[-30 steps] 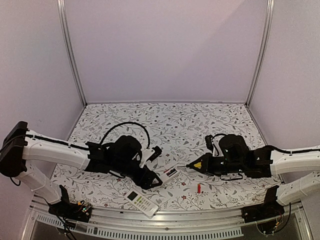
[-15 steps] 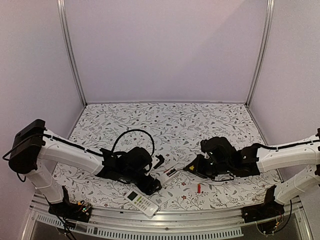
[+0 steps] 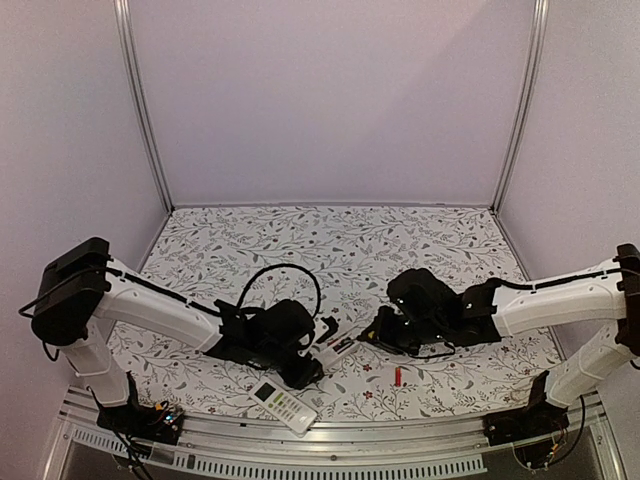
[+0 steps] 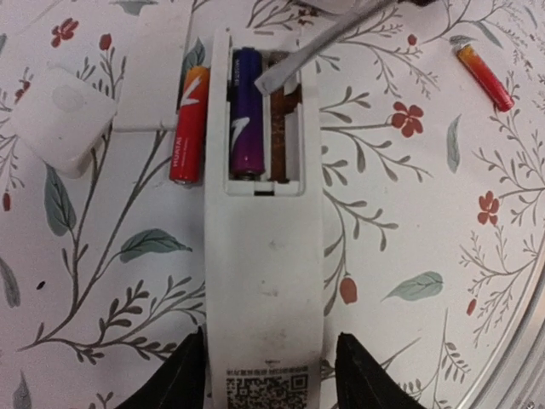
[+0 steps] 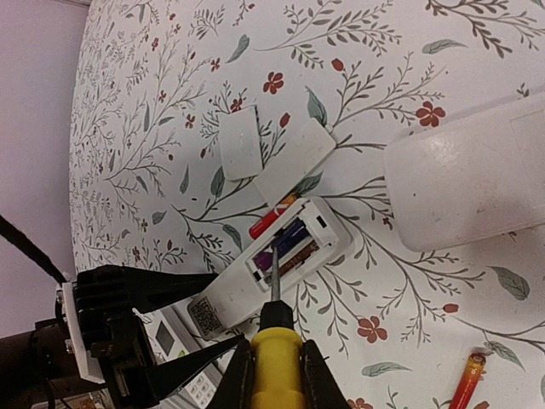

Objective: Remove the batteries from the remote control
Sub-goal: Hold the remote control without the battery cover at the center of the board, then remove the battery from the remote control without the battery cover.

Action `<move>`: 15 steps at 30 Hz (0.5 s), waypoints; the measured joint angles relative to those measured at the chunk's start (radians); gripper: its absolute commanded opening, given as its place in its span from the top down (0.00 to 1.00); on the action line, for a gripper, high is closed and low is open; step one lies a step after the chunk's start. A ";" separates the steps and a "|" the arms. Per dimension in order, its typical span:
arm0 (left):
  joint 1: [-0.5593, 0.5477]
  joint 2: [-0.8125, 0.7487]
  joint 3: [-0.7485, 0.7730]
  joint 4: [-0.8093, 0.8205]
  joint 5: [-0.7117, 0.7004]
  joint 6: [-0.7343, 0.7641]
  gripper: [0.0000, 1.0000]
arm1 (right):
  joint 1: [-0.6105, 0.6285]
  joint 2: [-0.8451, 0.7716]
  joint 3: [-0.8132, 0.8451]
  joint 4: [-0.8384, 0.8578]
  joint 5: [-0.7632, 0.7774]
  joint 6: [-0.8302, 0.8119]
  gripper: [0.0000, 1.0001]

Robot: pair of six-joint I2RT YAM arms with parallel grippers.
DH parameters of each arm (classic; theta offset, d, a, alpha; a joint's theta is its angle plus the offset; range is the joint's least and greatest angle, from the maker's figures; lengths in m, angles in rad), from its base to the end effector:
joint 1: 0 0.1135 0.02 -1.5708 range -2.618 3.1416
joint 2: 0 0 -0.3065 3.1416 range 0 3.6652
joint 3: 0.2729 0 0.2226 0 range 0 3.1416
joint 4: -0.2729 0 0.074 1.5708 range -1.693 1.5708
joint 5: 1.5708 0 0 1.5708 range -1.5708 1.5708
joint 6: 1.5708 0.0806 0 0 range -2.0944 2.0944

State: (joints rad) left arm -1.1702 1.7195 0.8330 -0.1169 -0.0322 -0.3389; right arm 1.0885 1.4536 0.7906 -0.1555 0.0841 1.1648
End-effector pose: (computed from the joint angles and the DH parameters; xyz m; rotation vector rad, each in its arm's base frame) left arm 0.1313 -0.3033 0.1581 1.0637 2.4409 -0.5005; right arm 0.1430 0.2586 0.2206 0.1428 2.6039 0.8828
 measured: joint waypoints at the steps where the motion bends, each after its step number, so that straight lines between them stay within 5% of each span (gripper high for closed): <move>1: -0.002 0.007 0.005 0.001 -0.004 0.004 0.53 | 0.000 0.008 0.006 -0.008 0.000 0.003 1.00; 15: -0.035 0.037 0.030 -0.003 -0.074 0.035 0.76 | 0.011 0.048 0.042 -0.077 0.016 0.067 1.00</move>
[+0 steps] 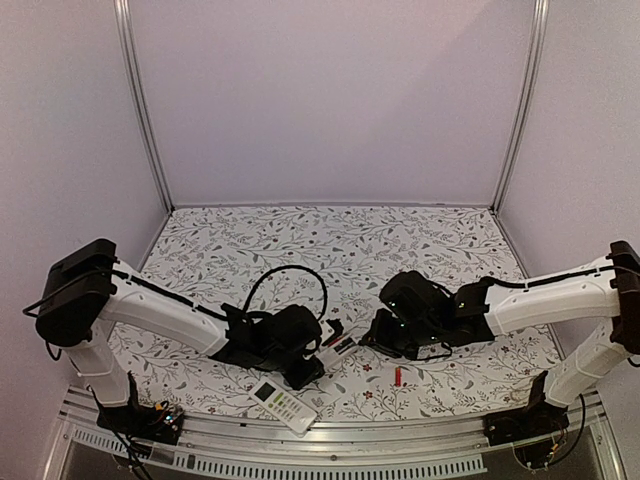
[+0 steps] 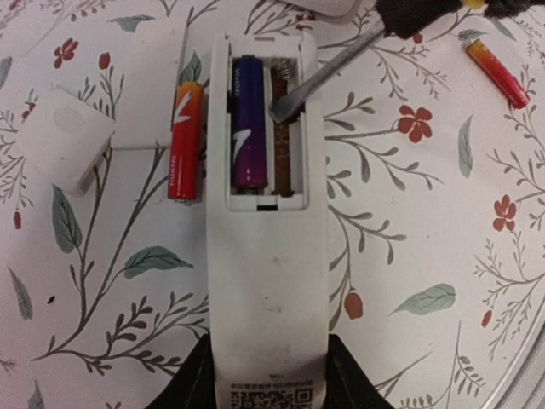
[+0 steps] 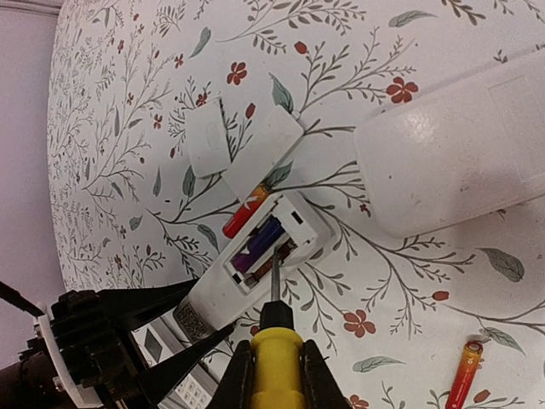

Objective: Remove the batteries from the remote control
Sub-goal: Remove the battery from the remote control without the battery cover.

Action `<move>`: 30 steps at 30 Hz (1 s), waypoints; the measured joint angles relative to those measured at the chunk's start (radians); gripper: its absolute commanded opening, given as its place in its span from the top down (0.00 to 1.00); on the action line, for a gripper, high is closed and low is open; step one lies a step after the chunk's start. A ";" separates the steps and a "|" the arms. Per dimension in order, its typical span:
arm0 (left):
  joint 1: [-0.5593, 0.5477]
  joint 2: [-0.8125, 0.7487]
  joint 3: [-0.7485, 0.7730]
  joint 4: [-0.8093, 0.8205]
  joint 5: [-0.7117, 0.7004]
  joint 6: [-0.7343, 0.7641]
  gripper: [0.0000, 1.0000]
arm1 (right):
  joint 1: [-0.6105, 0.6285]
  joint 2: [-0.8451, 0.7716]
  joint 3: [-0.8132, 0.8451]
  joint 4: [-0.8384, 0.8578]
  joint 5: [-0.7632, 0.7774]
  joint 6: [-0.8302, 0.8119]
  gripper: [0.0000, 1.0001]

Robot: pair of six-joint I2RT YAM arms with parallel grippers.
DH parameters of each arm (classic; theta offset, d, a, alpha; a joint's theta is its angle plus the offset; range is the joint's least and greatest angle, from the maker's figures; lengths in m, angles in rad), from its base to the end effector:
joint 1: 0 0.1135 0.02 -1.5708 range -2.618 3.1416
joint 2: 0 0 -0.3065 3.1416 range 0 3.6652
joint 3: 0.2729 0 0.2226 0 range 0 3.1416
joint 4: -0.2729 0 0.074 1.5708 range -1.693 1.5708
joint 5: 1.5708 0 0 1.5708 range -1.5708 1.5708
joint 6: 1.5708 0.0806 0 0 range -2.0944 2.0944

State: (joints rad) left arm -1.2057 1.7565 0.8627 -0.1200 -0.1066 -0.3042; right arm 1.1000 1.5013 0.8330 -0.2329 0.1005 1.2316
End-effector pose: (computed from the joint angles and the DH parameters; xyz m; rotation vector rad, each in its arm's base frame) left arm 0.1291 -0.3137 0.1544 1.1115 2.3888 -0.4138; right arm 0.1432 0.2636 0.2126 0.2227 2.6670 0.8026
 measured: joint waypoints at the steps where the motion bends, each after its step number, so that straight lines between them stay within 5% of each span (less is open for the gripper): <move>1: 0.000 0.000 0.000 0.000 -0.001 0.000 0.77 | 0.000 0.002 0.000 0.001 0.000 0.005 1.00; 8: -0.001 0.000 0.001 0.000 0.001 -0.006 0.80 | 0.002 -0.005 -0.051 0.084 0.013 0.051 1.00; 22: 0.007 0.002 0.000 0.010 0.032 -0.018 0.83 | 0.000 -0.028 -0.343 0.574 0.034 0.172 1.00; 30: 0.013 0.002 0.001 0.010 0.044 -0.030 0.83 | -0.002 -0.012 -0.343 0.604 0.037 0.180 1.00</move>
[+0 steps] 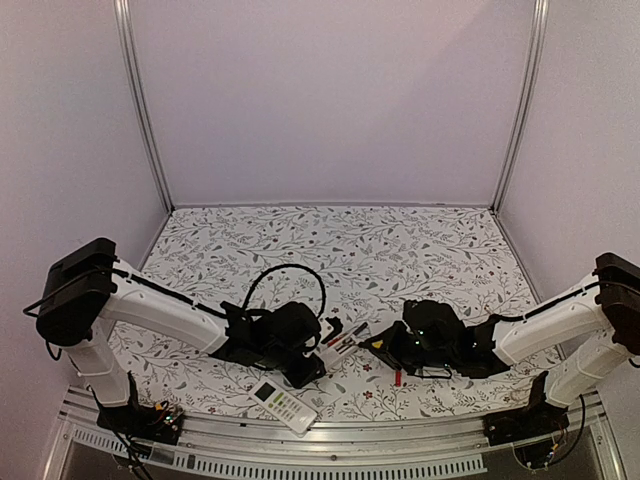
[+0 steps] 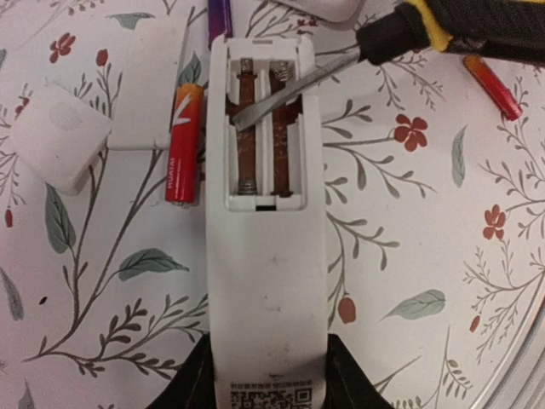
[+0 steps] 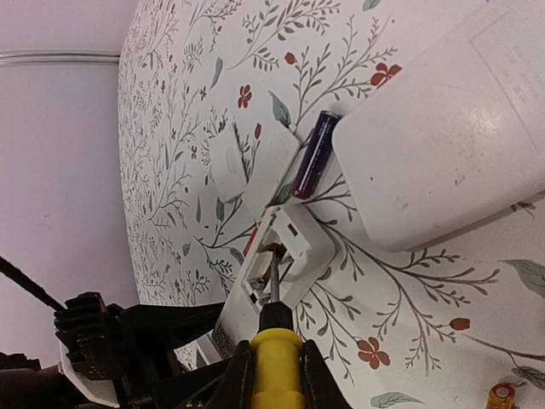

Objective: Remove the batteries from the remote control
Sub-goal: Remove the battery from the remote control without the battery cover, then place the screwdriver at the center of the board.

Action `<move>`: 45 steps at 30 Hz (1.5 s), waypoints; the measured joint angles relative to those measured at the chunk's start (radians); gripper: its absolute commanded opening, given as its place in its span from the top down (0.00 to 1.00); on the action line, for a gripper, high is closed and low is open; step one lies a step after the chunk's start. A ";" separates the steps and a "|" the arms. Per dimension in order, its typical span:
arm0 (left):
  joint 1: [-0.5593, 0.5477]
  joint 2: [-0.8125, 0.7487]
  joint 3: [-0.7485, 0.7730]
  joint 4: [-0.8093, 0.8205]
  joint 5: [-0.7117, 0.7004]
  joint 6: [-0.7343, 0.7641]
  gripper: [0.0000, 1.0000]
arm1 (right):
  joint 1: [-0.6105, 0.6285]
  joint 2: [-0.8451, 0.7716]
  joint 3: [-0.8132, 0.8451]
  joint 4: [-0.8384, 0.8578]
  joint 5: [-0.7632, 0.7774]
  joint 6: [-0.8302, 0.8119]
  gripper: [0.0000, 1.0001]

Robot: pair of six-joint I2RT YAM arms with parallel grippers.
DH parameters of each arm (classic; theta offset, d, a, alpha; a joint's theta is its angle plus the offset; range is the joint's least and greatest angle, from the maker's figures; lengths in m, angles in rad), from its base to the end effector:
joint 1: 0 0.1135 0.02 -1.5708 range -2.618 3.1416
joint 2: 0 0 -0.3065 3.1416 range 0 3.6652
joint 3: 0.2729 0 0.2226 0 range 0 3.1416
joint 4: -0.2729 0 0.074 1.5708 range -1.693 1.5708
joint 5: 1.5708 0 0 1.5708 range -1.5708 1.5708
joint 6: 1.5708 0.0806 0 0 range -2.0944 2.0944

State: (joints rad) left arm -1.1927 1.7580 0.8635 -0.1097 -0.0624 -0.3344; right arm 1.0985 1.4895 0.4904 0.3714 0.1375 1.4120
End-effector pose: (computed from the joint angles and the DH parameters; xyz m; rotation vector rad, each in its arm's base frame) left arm 0.1305 -0.3150 0.1547 1.0810 2.4203 -0.4739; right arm 0.1400 0.2497 0.1808 0.4743 2.4419 1.1519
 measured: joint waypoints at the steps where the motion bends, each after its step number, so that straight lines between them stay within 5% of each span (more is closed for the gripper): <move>1: 0.000 0.000 0.000 0.000 0.000 -0.002 0.83 | 0.000 0.000 0.000 0.001 0.001 0.000 1.00; 10: 0.022 -0.002 0.000 0.003 0.025 0.003 0.73 | -0.002 -0.045 0.000 -0.034 0.016 -0.074 1.00; 15: 0.050 -0.007 0.000 -0.002 0.051 0.010 0.37 | -0.006 -0.171 0.000 -0.113 0.056 -0.139 1.00; 17: 0.062 -0.016 0.000 -0.008 0.050 0.006 0.30 | -0.006 -0.213 0.000 -0.149 0.072 -0.153 1.00; 28: 0.128 -0.309 -0.052 -0.023 0.061 -0.045 0.18 | -0.009 -0.303 -0.095 -0.260 0.021 -0.209 1.00; 35: 0.231 -0.387 -0.138 0.006 0.157 -0.147 0.18 | -0.040 -0.237 -0.100 -0.225 -0.052 -0.223 0.83; 45: 0.301 -0.397 -0.149 0.045 0.287 -0.240 0.18 | -0.083 -0.211 -0.090 -0.302 -0.052 -0.200 0.31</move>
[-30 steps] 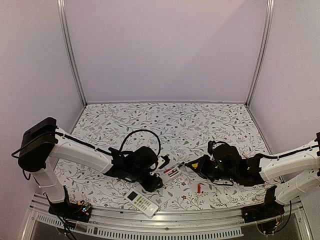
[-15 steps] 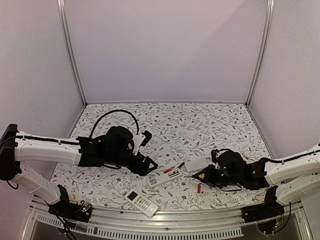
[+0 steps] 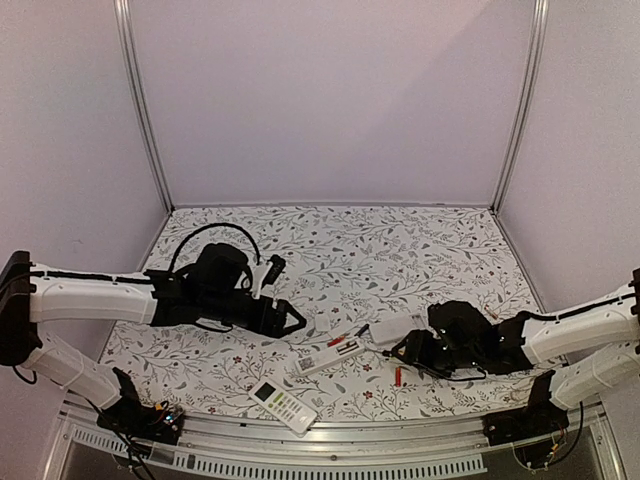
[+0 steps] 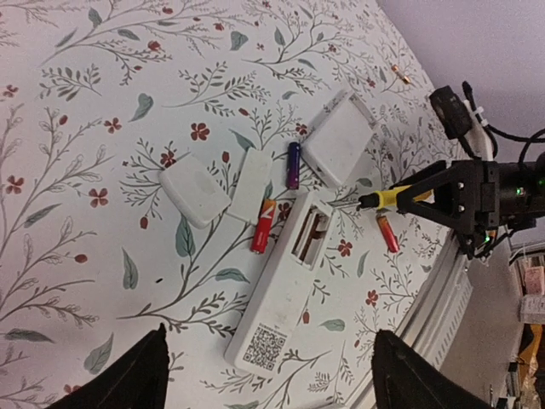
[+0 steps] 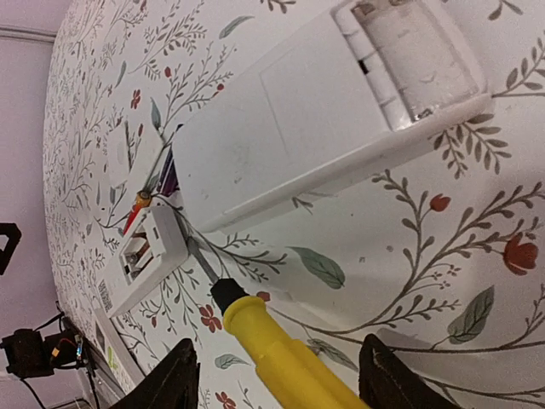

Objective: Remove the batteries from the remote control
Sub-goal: Place the screwdriver at the center of the board, then pick up the remote control from the center of the board.

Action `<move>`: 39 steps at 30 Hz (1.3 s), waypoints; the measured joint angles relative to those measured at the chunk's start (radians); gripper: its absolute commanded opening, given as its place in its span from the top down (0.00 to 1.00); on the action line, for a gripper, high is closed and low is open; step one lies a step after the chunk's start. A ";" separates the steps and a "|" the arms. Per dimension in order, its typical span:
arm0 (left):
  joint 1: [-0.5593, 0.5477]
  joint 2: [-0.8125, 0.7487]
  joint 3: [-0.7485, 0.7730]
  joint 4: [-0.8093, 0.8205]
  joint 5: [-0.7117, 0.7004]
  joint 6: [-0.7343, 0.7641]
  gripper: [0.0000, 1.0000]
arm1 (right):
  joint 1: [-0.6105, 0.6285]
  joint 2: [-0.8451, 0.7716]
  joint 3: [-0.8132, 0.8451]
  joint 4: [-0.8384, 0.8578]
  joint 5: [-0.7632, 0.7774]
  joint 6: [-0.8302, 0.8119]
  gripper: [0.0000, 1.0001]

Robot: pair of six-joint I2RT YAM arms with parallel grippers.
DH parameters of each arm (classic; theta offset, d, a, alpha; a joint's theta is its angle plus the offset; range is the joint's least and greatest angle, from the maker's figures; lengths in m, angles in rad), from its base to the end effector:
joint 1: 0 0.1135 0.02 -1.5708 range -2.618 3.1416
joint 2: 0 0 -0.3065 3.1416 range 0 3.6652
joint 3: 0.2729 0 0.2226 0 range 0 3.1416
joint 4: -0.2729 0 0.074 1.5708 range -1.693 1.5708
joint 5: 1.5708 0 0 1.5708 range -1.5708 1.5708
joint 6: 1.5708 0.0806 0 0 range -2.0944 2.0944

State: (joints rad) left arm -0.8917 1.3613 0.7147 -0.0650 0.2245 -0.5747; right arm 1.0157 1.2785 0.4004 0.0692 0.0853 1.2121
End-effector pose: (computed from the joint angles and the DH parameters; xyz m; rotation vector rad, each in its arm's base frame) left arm 0.1613 -0.2284 0.2324 0.5165 2.4221 -0.9655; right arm 0.1224 0.1844 0.1687 0.2984 2.5766 0.8833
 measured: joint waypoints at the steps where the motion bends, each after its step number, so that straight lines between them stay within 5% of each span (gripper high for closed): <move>1: 0.014 -0.003 0.000 0.001 0.007 -0.003 0.18 | -0.003 -0.011 0.000 -0.029 0.010 0.000 0.26; 7: 0.085 -0.026 0.000 -0.001 0.034 -0.006 0.18 | -0.011 -0.149 0.014 -0.225 0.095 -0.008 0.05; 15: 0.204 -0.093 0.000 -0.038 0.084 0.032 0.18 | 0.047 -0.227 0.136 -0.299 0.147 -0.176 0.01; 25: 0.385 -0.165 0.051 -0.193 0.135 0.210 0.18 | 0.249 0.177 0.506 -0.541 0.313 -0.178 0.02; 39: 0.437 -0.205 0.058 -0.210 0.127 0.312 0.18 | 0.432 0.657 0.945 -0.430 0.147 -0.418 0.03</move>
State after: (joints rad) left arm -0.4549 1.1564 0.7723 -0.2752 0.3511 -0.2626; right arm 1.4479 1.9354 1.3453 -0.3603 0.2325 0.7944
